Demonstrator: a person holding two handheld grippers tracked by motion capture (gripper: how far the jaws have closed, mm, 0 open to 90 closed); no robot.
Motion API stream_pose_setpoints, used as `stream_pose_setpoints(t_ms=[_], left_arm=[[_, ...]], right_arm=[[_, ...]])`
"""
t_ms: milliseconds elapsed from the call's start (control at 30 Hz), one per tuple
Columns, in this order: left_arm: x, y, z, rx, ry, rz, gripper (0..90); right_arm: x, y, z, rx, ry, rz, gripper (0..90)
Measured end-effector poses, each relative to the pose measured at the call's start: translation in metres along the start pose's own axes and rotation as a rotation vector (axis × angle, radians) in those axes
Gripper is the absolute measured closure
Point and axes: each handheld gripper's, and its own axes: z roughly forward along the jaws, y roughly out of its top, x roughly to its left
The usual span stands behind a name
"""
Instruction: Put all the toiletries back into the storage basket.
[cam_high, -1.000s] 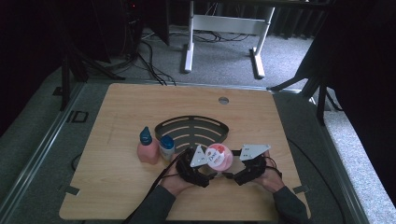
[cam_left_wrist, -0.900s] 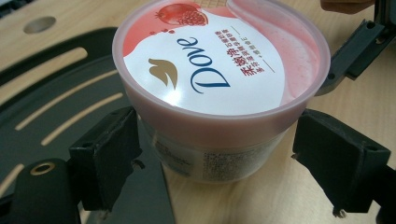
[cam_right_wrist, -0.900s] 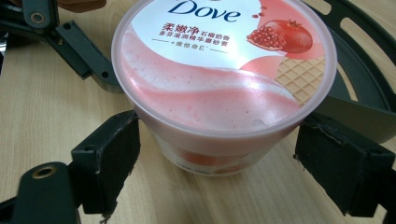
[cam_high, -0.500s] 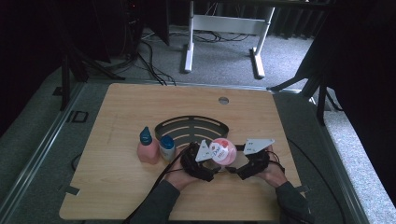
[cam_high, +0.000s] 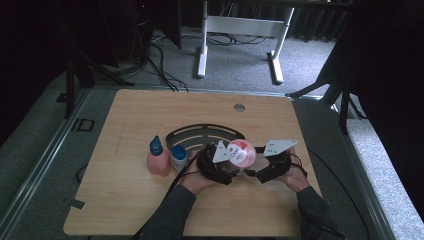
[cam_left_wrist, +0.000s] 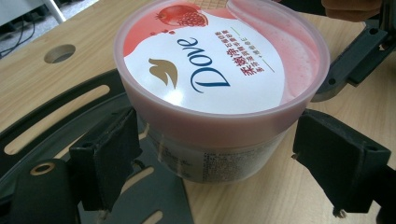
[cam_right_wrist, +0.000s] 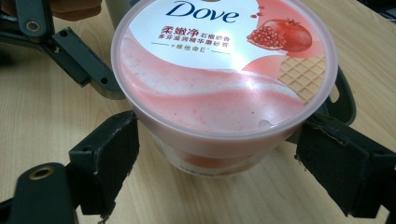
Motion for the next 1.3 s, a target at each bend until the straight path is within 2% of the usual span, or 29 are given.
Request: stream_pose_setpoints(t_ms=[67, 267, 400, 700, 833, 1133, 1300], left_arm=[[0.001, 0.001, 0.0, 0.001, 0.002, 0.0, 15.2], [0.009, 0.003, 0.007, 0.001, 0.026, -0.026, 15.2], [0.011, 0.005, 0.01, -0.012, 0.039, -0.043, 15.2], [0.015, 0.01, 0.018, -0.007, 0.069, -0.062, 15.2], [0.019, 0.01, 0.02, -0.02, 0.091, -0.09, 15.2], [0.022, 0.009, 0.024, 0.005, 0.124, -0.082, 15.2], [0.026, 0.008, 0.027, 0.008, 0.14, -0.098, 15.3]], right_arm=[[0.0, 0.0, 0.0, 0.0, 0.0, 0.0, 13.4], [-0.012, 0.006, 0.004, 0.02, -0.006, -0.005, 13.8], [-0.018, 0.008, 0.004, 0.021, -0.012, -0.006, 14.1], [-0.03, 0.011, 0.006, 0.037, -0.017, -0.008, 14.3], [-0.037, 0.015, 0.009, 0.041, -0.011, -0.022, 14.3], [-0.046, 0.017, 0.016, 0.061, 0.003, -0.027, 14.3], [-0.051, 0.018, 0.022, 0.07, 0.014, -0.024, 14.8]])
